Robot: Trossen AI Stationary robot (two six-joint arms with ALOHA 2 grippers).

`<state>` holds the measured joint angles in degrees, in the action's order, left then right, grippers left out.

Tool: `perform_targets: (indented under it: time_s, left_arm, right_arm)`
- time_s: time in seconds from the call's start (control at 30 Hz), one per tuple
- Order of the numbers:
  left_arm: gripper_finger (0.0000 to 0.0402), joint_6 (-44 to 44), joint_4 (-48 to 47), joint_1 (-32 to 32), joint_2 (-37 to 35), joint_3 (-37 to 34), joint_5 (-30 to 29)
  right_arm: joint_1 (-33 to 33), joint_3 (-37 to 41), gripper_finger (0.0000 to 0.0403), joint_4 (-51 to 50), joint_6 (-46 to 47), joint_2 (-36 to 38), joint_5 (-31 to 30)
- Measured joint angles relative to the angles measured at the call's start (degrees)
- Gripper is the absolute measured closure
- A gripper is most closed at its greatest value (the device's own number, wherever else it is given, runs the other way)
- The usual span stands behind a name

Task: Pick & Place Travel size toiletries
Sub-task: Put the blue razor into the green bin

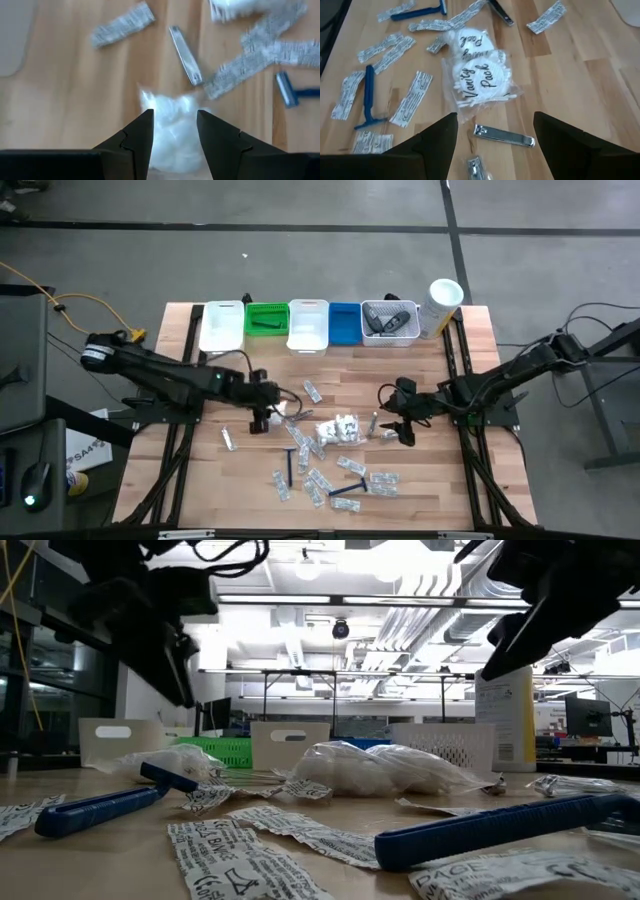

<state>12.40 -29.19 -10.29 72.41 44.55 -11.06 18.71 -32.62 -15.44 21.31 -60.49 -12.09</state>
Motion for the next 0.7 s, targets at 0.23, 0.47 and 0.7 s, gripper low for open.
perform_targets:
  time_s: [0.23, 0.47, 0.7]
  left_arm:
    - [0.0252, 1.15, 1.11, -5.92, 9.51, 5.58, -0.47]
    - [0.0252, 1.31, 0.94, -10.13, 15.75, 10.98, -1.61]
    - [0.0252, 16.2, 0.14, -11.13, 17.74, 14.24, -1.99]
  right_arm:
    - [3.09, 0.0, 0.0149, -1.56, 0.16, -0.02, -0.01]
    - [5.43, 0.0, 0.0149, -1.74, 1.91, -0.02, -0.01]
    - [8.09, 0.0, 0.0149, -2.43, 7.51, -0.02, -0.16]
